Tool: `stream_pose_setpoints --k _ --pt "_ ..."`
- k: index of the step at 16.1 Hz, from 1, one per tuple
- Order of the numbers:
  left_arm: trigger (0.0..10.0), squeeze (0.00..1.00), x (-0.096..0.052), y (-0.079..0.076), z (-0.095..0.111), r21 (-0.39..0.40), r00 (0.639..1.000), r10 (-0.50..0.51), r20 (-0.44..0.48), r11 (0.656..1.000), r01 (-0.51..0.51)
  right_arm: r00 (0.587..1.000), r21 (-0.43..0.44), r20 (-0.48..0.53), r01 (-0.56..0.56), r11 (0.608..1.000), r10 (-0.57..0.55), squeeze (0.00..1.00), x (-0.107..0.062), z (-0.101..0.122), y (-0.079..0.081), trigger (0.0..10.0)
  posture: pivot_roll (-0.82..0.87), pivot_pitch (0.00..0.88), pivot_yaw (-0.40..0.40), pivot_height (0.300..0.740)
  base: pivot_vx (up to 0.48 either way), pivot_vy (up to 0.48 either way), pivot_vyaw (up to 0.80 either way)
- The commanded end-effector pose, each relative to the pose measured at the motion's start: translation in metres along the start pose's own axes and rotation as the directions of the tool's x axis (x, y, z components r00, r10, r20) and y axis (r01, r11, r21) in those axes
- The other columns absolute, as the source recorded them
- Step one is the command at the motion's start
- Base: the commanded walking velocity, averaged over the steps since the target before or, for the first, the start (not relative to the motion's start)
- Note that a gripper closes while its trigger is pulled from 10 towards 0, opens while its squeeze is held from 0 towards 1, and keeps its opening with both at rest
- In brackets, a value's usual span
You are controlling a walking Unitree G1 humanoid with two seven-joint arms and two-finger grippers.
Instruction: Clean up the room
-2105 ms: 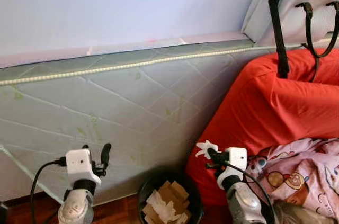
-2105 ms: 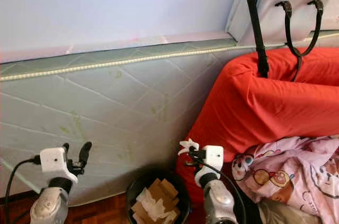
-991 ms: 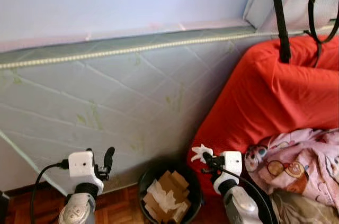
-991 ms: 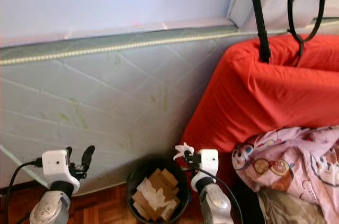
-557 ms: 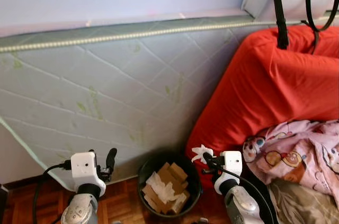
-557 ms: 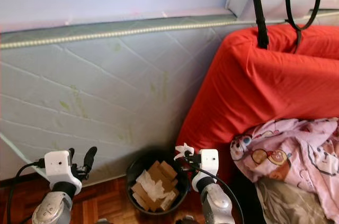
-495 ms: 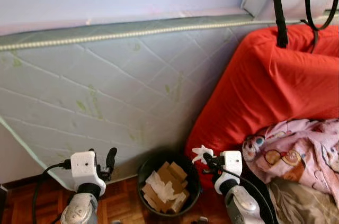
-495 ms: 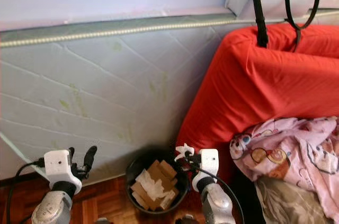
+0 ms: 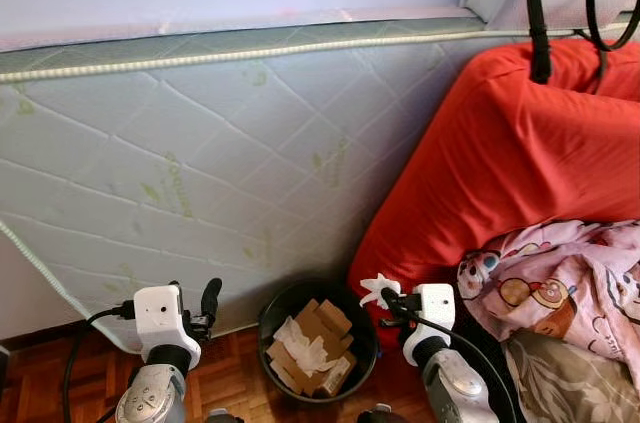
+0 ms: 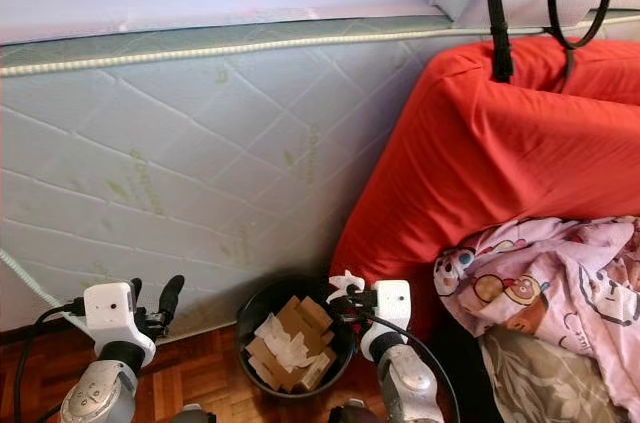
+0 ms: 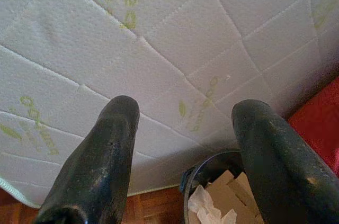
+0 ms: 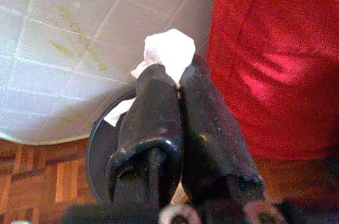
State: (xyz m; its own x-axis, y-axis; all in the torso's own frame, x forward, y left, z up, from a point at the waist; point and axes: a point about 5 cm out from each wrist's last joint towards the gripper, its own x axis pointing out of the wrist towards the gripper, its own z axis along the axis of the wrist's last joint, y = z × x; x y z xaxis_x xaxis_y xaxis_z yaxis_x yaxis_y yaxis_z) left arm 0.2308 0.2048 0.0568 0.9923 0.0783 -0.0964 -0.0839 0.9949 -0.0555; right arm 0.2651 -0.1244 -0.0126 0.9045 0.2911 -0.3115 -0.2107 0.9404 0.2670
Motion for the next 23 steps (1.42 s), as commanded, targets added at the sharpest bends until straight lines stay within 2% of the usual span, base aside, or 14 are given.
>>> stream_pose_setpoints --k 1,3,13,16,18,23 --pt "10.0 0.0 0.0004 -0.0036 0.0034 -0.013 1.0 -0.011 0.012 1.0 0.012 0.999 -0.006 -0.038 -0.001 1.0 0.001 0.0 -0.0011 -0.0045 -0.0017 10.0 0.16 0.073 -0.1 0.665 0.0 0.0 0.0" --pt "10.0 0.0 0.0002 -0.0037 0.0032 -0.01 1.0 -0.012 0.01 1.0 0.012 1.0 0.006 -0.005 0.002 1.0 -0.002 0.0 -0.0014 -0.0022 -0.0019 10.0 0.16 0.073 -0.102 0.655 0.0 0.0 0.0" --pt "10.0 0.0 0.001 -0.0041 0.0028 -0.014 1.0 -0.007 0.012 1.0 0.007 1.0 0.012 -0.002 0.008 1.0 -0.008 0.0 0.001 0.0009 -0.0036 10.0 0.17 0.065 -0.112 0.655 0.0 0.0 0.0" --pt "10.0 0.0 0.0017 -0.0039 0.0029 -0.014 1.0 -0.004 0.014 1.0 0.005 0.999 -0.01 -0.035 -0.002 1.0 0.001 0.0 0.0032 -0.0001 -0.0017 10.0 0.17 0.063 -0.113 0.65 0.0 0.0 0.0" --pt "10.0 0.0 0.0023 -0.0041 0.003 -0.013 1.0 -0.004 0.014 1.0 0.004 1.0 0.004 -0.003 -0.005 1.0 0.005 0.0 0.0028 0.0018 -0.0009 10.0 0.17 0.061 -0.114 0.641 0.0 0.0 0.0" --pt "10.0 0.0 0.0005 -0.0053 0.0029 -0.016 1.0 -0.004 0.014 1.0 0.004 1.0 0.001 -0.011 -0.005 1.0 0.005 0.0 0.0038 0.002 0.0 10.0 0.17 0.066 -0.119 0.641 0.0 0.0 0.0"
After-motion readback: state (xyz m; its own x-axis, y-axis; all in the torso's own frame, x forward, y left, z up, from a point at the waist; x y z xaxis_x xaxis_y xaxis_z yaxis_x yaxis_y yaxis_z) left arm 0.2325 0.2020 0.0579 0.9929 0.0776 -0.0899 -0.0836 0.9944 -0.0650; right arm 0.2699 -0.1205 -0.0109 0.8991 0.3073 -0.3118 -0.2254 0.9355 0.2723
